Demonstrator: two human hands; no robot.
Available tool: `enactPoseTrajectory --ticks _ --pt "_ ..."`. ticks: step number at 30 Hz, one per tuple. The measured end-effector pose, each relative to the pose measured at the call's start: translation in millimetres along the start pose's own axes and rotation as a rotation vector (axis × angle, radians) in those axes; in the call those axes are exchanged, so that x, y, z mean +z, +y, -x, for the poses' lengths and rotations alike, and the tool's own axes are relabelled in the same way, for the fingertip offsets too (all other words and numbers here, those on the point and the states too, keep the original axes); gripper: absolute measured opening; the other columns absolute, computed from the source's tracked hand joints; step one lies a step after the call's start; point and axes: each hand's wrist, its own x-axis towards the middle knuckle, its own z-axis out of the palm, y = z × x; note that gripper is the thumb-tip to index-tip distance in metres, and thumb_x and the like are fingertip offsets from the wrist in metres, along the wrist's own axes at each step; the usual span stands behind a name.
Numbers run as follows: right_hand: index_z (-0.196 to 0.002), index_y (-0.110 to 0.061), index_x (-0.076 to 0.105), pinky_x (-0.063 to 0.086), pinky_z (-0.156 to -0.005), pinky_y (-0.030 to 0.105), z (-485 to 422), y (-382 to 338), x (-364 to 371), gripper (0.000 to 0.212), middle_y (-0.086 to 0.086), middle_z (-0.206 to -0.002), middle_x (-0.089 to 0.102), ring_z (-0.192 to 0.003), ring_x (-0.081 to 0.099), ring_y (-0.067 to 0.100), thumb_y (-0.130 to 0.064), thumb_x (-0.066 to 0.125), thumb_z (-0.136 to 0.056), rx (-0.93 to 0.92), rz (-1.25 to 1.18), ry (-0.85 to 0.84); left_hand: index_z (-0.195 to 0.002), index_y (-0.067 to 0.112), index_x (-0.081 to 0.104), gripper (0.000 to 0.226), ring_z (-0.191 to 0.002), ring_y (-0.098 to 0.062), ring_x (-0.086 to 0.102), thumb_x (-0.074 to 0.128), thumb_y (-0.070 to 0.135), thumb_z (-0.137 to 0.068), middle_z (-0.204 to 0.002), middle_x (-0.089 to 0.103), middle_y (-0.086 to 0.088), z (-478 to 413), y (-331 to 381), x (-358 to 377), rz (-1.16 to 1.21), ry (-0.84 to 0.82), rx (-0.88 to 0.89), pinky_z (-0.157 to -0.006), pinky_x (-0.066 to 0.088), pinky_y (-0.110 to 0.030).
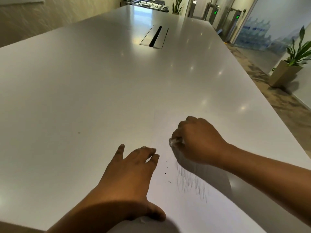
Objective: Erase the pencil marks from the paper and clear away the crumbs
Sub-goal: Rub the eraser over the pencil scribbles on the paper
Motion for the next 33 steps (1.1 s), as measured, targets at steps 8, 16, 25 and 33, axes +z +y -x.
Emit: enactPoseTrajectory --ticks 8,16,25,33 --pt "-0.084 -0.028 0.075 0.032 -0.065 0.029 -14 15 -6 0.022 -0.007 -0.079 0.069 -0.079 0.049 0.018 -0.031 0.054 -0.087 0.095 -0.001 -0.003 -0.153 0.038 -0.017 0.123 -0.15 -0.013 -0.016 0.058 0.086 -0.068 -0.163 -0.02 0.014 -1 3 -3 -0.012 -0.047 -0.028 -0.12 -0.009 -0.053" --pt "-0.088 -0.027 0.074 0.034 -0.066 0.03 -18 27 0 0.029 -0.006 -0.085 0.067 -0.081 0.049 0.019 -0.032 0.045 -0.089 0.167 0.079 -0.02 -0.154 0.037 -0.017 0.125 -0.15 -0.012 -0.016 0.058 0.087 -0.067 -0.163 -0.019 0.014 0 3 -2 -0.017 -0.034 -0.02 -0.12 -0.01 -0.053" --pt "-0.097 -0.028 0.063 0.039 -0.063 0.032 14 -40 -16 0.011 -0.009 -0.08 0.066 -0.078 0.054 0.016 -0.034 0.062 -0.088 -0.048 -0.161 0.03 -0.153 0.04 -0.016 0.126 -0.151 -0.012 -0.012 0.058 0.089 -0.063 -0.163 -0.015 0.016 0 1 2 0.036 -0.009 -0.019 -0.12 -0.01 -0.053" --pt "-0.093 -0.03 0.07 0.04 -0.064 0.028 -4 -21 -10 0.011 -0.011 -0.083 0.069 -0.084 0.053 0.009 -0.037 0.063 -0.09 0.129 -0.209 0.017 -0.153 0.038 -0.018 0.124 -0.149 -0.011 -0.018 0.058 0.086 -0.068 -0.162 -0.021 0.016 -1 -1 4 0.028 -0.02 -0.019 -0.12 -0.01 -0.053"
